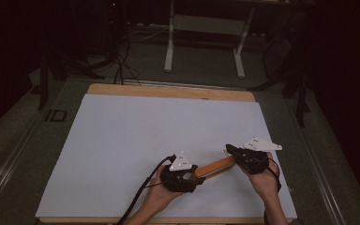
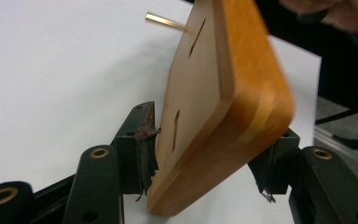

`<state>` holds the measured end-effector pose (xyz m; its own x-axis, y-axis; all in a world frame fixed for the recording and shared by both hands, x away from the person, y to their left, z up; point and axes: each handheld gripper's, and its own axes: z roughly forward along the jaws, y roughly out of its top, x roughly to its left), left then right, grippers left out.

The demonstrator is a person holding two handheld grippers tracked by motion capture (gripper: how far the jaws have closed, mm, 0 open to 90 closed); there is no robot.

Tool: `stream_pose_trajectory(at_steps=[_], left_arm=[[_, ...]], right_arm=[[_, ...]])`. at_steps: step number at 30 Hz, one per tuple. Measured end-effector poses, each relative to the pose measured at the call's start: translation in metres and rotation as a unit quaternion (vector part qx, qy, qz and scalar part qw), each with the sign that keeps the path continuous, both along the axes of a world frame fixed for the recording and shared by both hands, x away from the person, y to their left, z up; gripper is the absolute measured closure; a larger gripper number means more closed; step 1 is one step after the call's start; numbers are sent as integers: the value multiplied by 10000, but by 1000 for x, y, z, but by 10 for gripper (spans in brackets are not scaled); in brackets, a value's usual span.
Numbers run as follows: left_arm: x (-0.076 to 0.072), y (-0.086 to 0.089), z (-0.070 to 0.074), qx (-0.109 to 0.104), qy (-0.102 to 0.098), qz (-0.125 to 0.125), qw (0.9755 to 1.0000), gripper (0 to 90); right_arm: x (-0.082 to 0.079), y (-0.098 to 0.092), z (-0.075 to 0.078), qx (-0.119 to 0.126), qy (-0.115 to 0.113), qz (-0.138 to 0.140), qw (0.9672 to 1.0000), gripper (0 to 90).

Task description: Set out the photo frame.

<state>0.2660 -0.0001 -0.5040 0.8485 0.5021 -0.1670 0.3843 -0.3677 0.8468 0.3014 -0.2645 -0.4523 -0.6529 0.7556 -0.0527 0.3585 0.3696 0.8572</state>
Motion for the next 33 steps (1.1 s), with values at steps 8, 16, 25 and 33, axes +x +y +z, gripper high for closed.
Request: stream_pose_trajectory(at_steps=[8,16,25,33], left_arm=[[5,0,-20,445,121,88,9989,556],[7,-5,-34,684,94,32,9976,639],[4,-7,-33,857,-247,-2,9960,682],[3,-7,-32,881,-267,-55,9957,686]], right_arm=[[0,-1,4,101,-32,19,9999,900],[-1,-3,6,148,-54,9,9999,900],[-1,-5,8,214,-58,19,9998,899],[-3,-8,12,271,-125,45,9995,872]])
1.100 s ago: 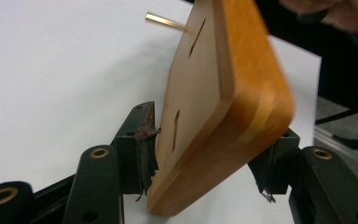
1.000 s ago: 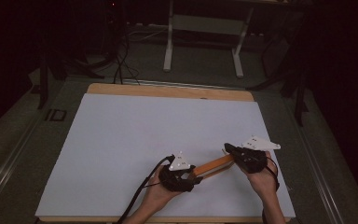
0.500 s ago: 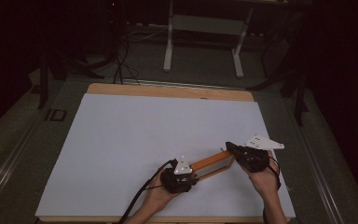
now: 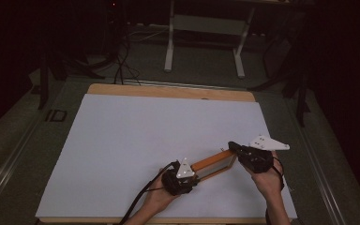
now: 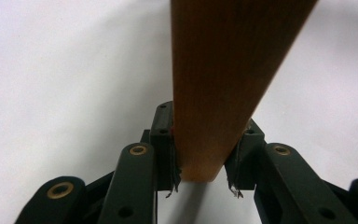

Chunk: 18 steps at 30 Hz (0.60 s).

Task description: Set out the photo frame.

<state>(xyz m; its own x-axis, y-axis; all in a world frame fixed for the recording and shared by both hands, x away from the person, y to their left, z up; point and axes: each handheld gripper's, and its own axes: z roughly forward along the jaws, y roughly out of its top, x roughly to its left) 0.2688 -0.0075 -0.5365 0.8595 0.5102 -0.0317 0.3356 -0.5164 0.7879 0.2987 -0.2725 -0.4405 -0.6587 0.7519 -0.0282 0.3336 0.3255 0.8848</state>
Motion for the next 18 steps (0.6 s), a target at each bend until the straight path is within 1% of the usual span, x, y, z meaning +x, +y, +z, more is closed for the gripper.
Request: stream_pose_trajectory(at_steps=[5,10,18], left_arm=[[-2,-1,2,66,-39,-34,10000,687],[-2,1,5,57,-65,-70,9999,687],[-1,6,13,-108,-43,-111,9999,687]], right_arm=[[0,-4,1,87,29,32,10000,853],[0,-6,2,83,5,33,10000,825],[0,-7,3,86,20,29,10000,786]])
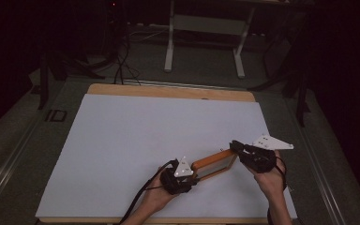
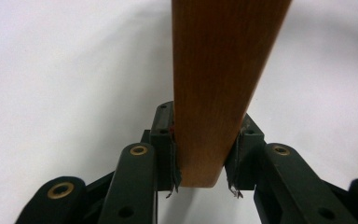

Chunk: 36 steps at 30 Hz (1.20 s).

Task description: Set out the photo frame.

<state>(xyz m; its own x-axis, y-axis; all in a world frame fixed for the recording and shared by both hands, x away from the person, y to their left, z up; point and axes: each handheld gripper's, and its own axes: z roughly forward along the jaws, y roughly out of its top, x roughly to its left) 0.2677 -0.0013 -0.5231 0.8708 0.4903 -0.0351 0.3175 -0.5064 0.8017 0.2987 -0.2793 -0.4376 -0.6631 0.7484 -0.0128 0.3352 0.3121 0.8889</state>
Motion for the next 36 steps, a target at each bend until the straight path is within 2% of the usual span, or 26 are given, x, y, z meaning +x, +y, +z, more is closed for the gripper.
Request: stream_pose_trajectory(at_steps=[12,13,18,24,31,36], left_arm=[[0,10,20,-192,-166,-88,9996,688],[0,13,26,-265,-214,-98,9994,688],[0,20,39,-383,-284,-171,9987,688],[0,26,54,-422,-393,-303,9979,689],[1,40,87,-484,-554,-620,9954,688],[10,45,102,-393,-531,-884,9939,687]], right_arm=[[-3,-1,6,-65,-90,133,9999,745],[-3,-1,6,-69,-94,138,9998,742],[-3,-1,6,-84,-80,186,9998,736],[-2,0,5,-104,-75,313,9994,730],[-3,-1,8,66,-45,650,9979,715],[-5,1,8,91,-46,937,9956,671]])
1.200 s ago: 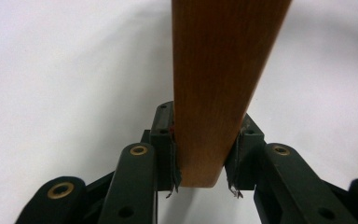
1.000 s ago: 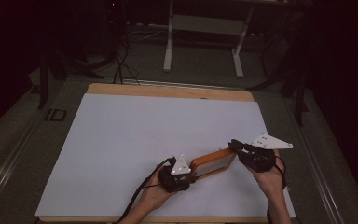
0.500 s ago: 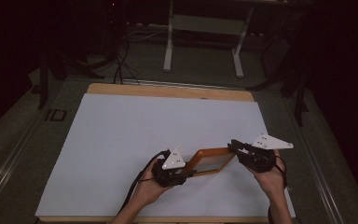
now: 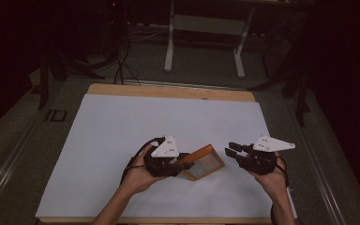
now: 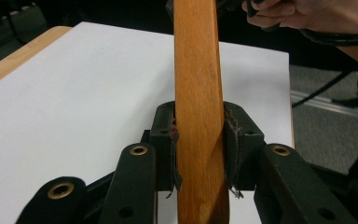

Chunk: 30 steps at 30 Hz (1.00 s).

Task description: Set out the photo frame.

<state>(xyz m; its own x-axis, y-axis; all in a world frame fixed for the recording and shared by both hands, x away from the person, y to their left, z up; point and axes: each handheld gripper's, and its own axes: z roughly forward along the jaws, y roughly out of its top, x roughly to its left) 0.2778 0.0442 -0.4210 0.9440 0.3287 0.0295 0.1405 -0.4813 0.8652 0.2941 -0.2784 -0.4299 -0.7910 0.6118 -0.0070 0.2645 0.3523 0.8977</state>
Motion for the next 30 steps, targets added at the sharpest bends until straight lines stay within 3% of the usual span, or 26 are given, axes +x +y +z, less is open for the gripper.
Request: stream_pose_trajectory(at_steps=[5,7,8,12,19,25,30], left_arm=[[11,2,3,-15,109,-125,9999,686],[14,0,3,-50,139,-99,9998,686],[15,0,3,-48,147,-108,9998,685],[19,-3,4,-46,158,-184,9997,684],[28,-13,7,-7,178,-713,9973,684],[32,-14,5,-70,254,-735,9969,666],[38,-7,-1,-170,440,-551,9974,582]], right_arm=[[-1,6,-2,-119,61,504,9986,608],[-2,7,-2,-143,69,572,9982,602],[-2,9,-3,-176,96,740,9971,560],[-2,11,-4,-187,123,888,9958,516],[5,27,-12,-198,160,1083,9938,369],[6,32,-14,-198,147,1207,9924,504],[4,27,-14,-157,97,1271,9917,589]])
